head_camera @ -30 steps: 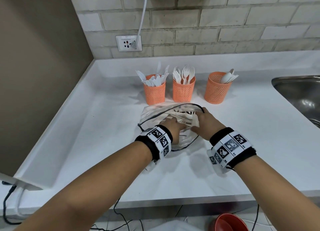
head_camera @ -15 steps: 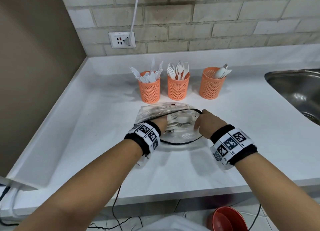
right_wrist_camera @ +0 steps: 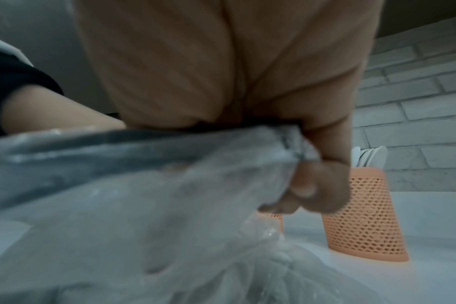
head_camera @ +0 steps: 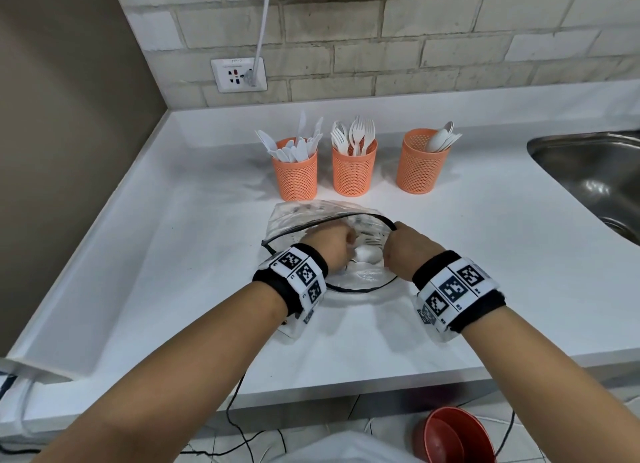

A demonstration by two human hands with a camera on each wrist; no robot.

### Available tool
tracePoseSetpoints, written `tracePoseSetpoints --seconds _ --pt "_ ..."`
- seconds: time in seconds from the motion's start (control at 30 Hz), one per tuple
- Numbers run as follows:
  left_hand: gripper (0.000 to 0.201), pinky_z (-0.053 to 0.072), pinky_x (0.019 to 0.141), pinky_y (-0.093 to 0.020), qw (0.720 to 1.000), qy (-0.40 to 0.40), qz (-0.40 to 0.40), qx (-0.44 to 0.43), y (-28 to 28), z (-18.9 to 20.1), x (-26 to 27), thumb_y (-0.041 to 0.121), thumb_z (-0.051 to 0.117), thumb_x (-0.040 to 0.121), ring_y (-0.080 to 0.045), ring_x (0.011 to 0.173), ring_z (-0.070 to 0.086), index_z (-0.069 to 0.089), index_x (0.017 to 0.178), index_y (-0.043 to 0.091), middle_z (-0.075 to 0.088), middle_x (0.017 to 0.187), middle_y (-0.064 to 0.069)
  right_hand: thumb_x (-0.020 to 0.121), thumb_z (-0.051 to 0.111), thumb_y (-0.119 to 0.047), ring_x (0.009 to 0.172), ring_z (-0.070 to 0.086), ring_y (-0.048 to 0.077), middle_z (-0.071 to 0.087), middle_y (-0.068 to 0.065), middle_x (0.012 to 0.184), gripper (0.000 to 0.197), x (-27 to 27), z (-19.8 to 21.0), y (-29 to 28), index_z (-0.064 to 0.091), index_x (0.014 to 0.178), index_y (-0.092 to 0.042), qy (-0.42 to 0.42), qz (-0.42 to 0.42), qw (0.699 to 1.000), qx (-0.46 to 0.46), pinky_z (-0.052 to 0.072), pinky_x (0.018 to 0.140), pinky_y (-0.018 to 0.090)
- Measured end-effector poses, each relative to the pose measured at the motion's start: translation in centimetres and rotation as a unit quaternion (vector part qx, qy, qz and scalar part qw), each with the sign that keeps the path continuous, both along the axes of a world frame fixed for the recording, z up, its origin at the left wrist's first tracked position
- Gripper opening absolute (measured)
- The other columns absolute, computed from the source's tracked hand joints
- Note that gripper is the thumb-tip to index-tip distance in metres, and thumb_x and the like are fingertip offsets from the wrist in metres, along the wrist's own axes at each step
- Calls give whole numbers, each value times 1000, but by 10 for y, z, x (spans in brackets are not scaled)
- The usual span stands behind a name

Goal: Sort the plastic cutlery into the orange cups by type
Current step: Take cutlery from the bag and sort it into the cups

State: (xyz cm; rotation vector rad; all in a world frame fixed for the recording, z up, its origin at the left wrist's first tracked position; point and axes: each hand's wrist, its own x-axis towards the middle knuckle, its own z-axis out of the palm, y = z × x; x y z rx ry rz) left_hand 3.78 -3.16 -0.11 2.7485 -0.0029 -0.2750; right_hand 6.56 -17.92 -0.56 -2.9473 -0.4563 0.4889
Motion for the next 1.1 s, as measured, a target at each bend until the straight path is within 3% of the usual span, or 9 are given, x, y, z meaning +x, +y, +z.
tracePoseSetpoints --seconds 0.17,0.3,0.43,0.57,0.7,0.8,0.9,1.0,1.1 --pt "61 40 105 -41 991 10 -79 109 -8 -11 -3 28 63 84 -25 130 45 38 140 20 45 141 -6 85 47 -4 109 53 28 51 13 116 23 -2 -3 -1 64 100 0 12 2 1000 12 48 90 37" --pt "42 43 96 -32 997 25 -29 70 -6 -15 4 12 53 92 -28 118 54 46 133 10 55 131 -12 86 43 -2 103 54 29 49 13 112 16 -3 -3 -4 58 85 -5 13 -18 1000 13 46 87 37" --pt "34 33 104 -29 998 4 53 -20 2 -19 12 16 32 101 -25 124 46 45 133 12 49 136 -10 86 45 -3 96 48 24 50 13 106 14 -3 -4 -8 58 83 -6 13 -21 1000 15 45 86 35" --pt "34 34 101 -30 998 12 55 -16 2 -17 14 13 32 101 -26 123 47 44 133 9 49 135 -13 86 46 -5 104 55 29 45 9 104 20 -3 -2 -7 61 100 -1 11 -21 1000 11 46 84 34" --pt "34 40 104 -34 999 38 4 14 0 -19 14 7 40 95 -29 119 52 47 128 9 53 130 -12 87 44 -4 100 55 29 48 12 117 23 -4 0 -8 61 103 0 2 -15 1000 5 45 83 33" --pt "40 43 97 -35 997 21 -60 48 1 -21 9 36 54 85 -27 114 55 49 121 17 57 123 -6 87 44 -3 88 50 24 47 13 120 24 -4 2 -9 62 103 0 -13 -14 1000 12 46 84 33" --pt "73 31 107 -36 997 -42 -48 33 3 -23 3 53 60 81 -28 129 43 34 139 16 44 141 -9 84 44 3 99 58 31 44 12 123 32 -8 9 -10 60 111 -3 -37 -19 998 40 49 89 37" --pt "69 37 103 -33 998 14 -27 61 4 -21 8 47 62 82 -27 124 49 38 137 13 49 137 -10 82 43 6 104 58 34 38 12 129 46 -10 18 -10 50 126 -5 -56 -36 995 76 48 90 39" --pt "72 34 108 -37 993 41 -16 110 2 -19 13 35 60 86 -30 130 44 28 144 7 43 143 -14 81 44 6 106 56 35 37 13 130 44 -7 24 -8 48 125 -1 -75 -42 992 90 47 93 40"
